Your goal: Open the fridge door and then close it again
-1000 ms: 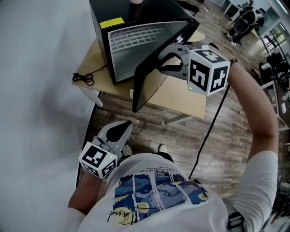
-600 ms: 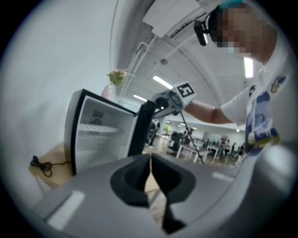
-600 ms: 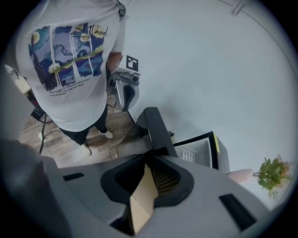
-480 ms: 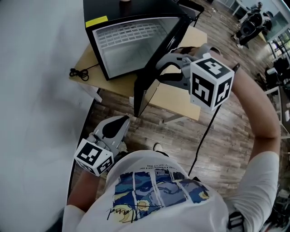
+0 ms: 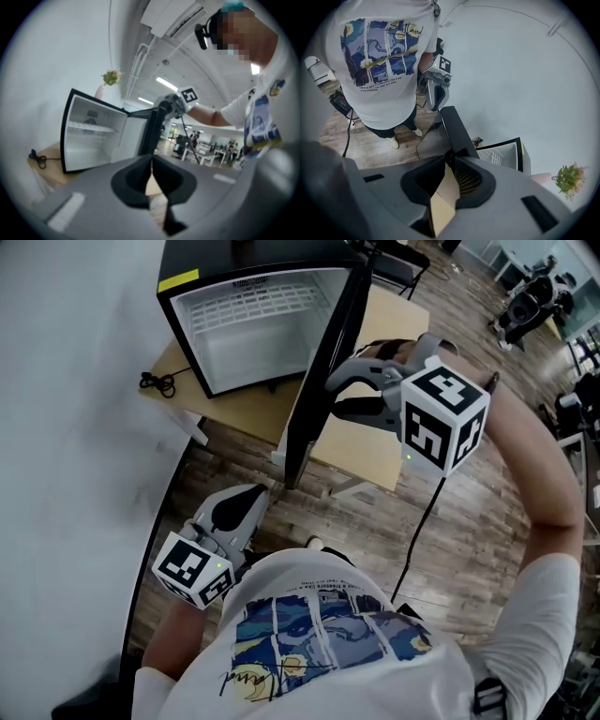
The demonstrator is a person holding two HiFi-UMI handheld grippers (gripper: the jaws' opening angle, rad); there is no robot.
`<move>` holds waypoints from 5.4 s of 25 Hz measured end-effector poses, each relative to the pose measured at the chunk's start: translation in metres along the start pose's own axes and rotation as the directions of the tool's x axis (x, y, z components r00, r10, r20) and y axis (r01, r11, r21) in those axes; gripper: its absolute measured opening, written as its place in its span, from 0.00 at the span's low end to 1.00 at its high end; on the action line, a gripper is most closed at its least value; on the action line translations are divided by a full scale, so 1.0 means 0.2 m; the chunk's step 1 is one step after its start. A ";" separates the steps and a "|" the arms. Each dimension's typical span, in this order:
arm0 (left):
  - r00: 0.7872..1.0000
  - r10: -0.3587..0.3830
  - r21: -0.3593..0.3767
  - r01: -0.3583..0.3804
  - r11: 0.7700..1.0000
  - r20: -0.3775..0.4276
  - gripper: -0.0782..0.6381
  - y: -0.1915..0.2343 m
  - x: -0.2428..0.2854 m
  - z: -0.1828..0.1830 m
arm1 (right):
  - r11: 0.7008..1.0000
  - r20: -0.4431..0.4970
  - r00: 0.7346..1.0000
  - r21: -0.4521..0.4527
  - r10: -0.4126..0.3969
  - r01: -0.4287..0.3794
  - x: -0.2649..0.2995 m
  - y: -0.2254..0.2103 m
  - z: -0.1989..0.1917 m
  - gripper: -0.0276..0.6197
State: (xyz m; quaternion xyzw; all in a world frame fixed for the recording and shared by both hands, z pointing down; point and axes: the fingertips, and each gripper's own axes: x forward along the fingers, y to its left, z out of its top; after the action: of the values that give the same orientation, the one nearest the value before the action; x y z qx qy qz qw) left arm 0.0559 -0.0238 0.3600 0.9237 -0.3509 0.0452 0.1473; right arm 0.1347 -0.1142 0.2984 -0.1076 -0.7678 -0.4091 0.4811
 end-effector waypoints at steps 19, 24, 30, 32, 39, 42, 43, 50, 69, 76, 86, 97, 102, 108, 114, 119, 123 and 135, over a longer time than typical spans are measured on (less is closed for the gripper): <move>1.000 0.024 -0.049 -0.025 0.998 -0.014 0.13 -0.15 0.18 -0.21 | 0.994 0.038 0.999 -0.109 0.014 -0.009 0.01 0.16 -0.27 0.14; 1.000 0.023 -0.022 -0.023 0.999 -0.016 0.13 -0.37 0.29 -0.15 | 0.993 0.042 0.999 -0.121 -0.007 0.012 -0.18 0.30 -0.37 0.14; 1.000 0.013 -0.019 -0.013 1.000 -0.017 0.13 -0.39 0.33 -0.16 | 0.991 0.022 1.000 -0.132 0.000 0.003 -0.20 0.33 -0.44 0.14; 1.000 0.015 -0.016 -0.015 1.000 -0.018 0.13 -0.41 0.34 -0.16 | 0.991 0.015 1.000 -0.137 -0.006 0.008 -0.24 0.36 -0.47 0.14; 1.000 0.010 0.001 -0.010 1.000 -0.026 0.13 -0.50 0.39 -0.12 | 0.990 -0.027 1.000 -0.143 -0.011 0.007 -0.36 0.45 -0.59 0.15; 1.000 -0.002 0.008 0.002 1.000 -0.025 0.13 -0.50 0.40 -0.12 | 0.990 -0.044 0.999 -0.140 -0.011 0.005 -0.36 0.45 -0.62 0.15; 1.000 -0.006 0.010 0.007 1.000 -0.026 0.13 -0.50 0.40 -0.12 | 0.990 -0.050 0.999 -0.141 -0.011 0.004 -0.36 0.46 -0.62 0.15; 0.999 -0.021 0.019 0.022 1.000 -0.024 0.13 -0.52 0.41 -0.09 | 0.990 -0.084 0.996 -0.144 -0.009 -0.003 -0.39 0.47 -0.68 0.16; 0.999 -0.031 0.019 0.032 0.999 -0.034 0.13 -0.52 0.40 -0.11 | 0.990 -0.115 0.993 -0.143 -0.013 -0.003 -0.39 0.47 -0.72 0.16; 0.999 -0.034 0.011 0.035 0.999 -0.030 0.13 -0.52 0.40 -0.11 | 0.989 -0.117 0.993 -0.146 -0.008 -0.009 -0.39 0.47 -0.72 0.16; 0.999 -0.040 0.006 0.040 0.999 -0.033 0.13 -0.52 0.41 -0.12 | 0.988 -0.119 0.993 -0.154 -0.003 -0.015 -0.39 0.47 -0.71 0.16; 0.999 -0.039 -0.016 0.038 0.999 -0.031 0.13 -0.51 0.38 -0.13 | 0.990 -0.099 0.995 -0.140 -0.005 -0.009 -0.38 0.46 -0.66 0.16; 0.999 -0.040 -0.021 0.039 0.999 -0.029 0.13 -0.49 0.37 -0.13 | 0.989 -0.090 0.996 -0.145 0.001 -0.014 -0.35 0.44 -0.61 0.16; 0.999 -0.026 -0.033 0.025 0.999 -0.020 0.13 -0.48 0.34 -0.14 | 0.987 -0.075 0.997 -0.157 0.007 -0.018 -0.32 0.42 -0.54 0.16; 1.000 -0.009 -0.042 0.009 0.999 -0.014 0.13 -0.46 0.30 -0.15 | 0.982 -0.068 0.997 -0.182 0.028 -0.040 -0.29 0.39 -0.48 0.16; 1.000 0.011 -0.050 -0.011 0.999 0.003 0.13 -0.41 0.25 -0.15 | 0.977 -0.069 0.997 -0.207 0.042 -0.055 -0.25 0.35 -0.42 0.15; 1.000 0.018 -0.052 -0.017 0.998 0.012 0.13 -0.35 0.20 -0.13 | 0.975 -0.071 0.996 -0.210 0.058 -0.072 -0.22 0.32 -0.37 0.15; 0.999 0.017 -0.042 -0.015 0.999 0.051 0.13 -0.14 0.06 -0.03 | 0.979 -0.063 0.994 -0.182 0.086 -0.096 -0.07 0.15 -0.19 0.13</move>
State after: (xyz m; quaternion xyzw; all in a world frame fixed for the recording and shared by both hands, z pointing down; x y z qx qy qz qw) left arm 0.0846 -0.0096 0.3609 0.9184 -0.3629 0.0152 0.1571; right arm 0.1833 -0.1189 0.3105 -0.1755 -0.7075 -0.4589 0.5080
